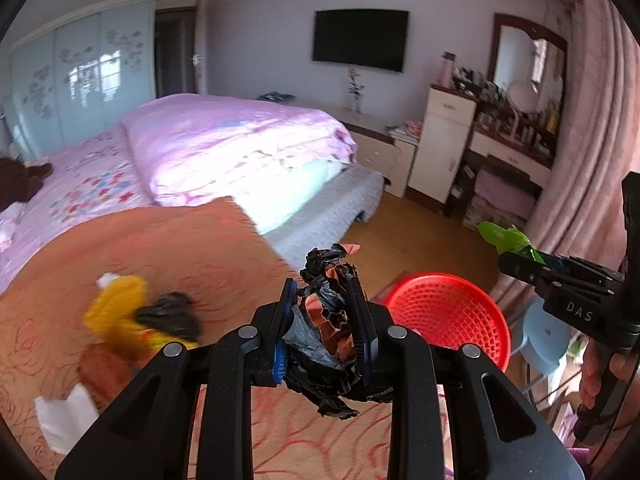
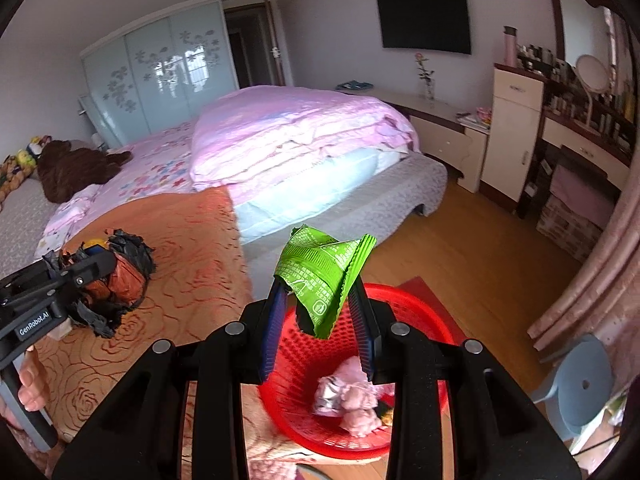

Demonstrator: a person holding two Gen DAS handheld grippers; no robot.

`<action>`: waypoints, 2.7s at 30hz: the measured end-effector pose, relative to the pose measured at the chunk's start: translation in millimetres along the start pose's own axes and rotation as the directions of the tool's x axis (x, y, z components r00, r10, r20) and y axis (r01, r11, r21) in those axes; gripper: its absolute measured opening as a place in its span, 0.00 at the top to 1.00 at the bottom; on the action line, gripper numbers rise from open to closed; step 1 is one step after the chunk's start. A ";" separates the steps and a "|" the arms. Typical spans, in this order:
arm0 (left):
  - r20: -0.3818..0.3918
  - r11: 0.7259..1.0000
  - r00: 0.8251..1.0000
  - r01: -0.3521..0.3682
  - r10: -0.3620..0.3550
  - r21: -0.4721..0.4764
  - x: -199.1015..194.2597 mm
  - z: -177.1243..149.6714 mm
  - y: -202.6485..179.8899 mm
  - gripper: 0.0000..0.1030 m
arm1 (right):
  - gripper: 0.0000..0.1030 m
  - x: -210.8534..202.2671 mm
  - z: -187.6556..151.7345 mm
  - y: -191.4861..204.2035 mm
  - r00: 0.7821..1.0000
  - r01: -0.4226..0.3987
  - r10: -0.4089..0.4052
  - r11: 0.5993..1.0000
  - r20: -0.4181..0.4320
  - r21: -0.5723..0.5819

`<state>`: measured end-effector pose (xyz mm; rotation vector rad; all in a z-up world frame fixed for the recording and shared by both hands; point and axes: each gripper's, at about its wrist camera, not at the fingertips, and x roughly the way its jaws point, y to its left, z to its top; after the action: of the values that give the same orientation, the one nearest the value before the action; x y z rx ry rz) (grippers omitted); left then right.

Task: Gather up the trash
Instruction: 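Carry both items over the red wastebasket and open both tools to drop them, then move both tools back over the remaining trash on the bedspread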

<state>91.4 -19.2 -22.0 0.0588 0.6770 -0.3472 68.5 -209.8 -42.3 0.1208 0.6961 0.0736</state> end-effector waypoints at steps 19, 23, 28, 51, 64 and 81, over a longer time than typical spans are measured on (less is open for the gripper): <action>-0.138 0.982 0.981 0.150 -0.133 0.119 69.6 -4.9 -76.6 0.76 | 0.69 16.7 -27.7 -54.6 0.995 0.075 -0.066 0.989 -0.069 0.130; -0.189 0.976 0.969 0.185 -0.161 0.116 86.1 -8.9 -85.0 0.76 | 0.69 25.3 -31.7 -65.2 0.993 0.084 -0.070 0.984 -0.098 0.155; -0.234 0.965 0.954 0.224 -0.188 0.136 97.8 -17.3 -95.9 0.68 | 0.69 31.0 -34.1 -72.6 0.991 0.089 -0.069 0.980 -0.117 0.179; -0.170 0.986 0.977 0.148 -0.132 0.082 73.6 -19.3 -65.0 0.38 | 0.50 41.2 -39.2 -68.1 0.985 0.100 -0.075 0.983 -0.158 0.153; -0.111 0.997 0.992 0.067 -0.063 0.029 47.5 -21.2 -33.0 0.33 | 0.48 32.9 -38.4 -46.4 0.993 0.072 -0.063 0.992 -0.099 0.099; -0.055 0.969 0.985 -0.171 0.163 -0.177 -20.6 -38.9 82.5 0.33 | 0.43 31.1 -38.2 4.2 0.995 -0.014 0.012 1.000 -0.098 -0.023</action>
<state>80.5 70.9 -44.3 -0.0511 0.7356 -0.1214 67.6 -199.0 -90.5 0.0996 0.7920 0.1005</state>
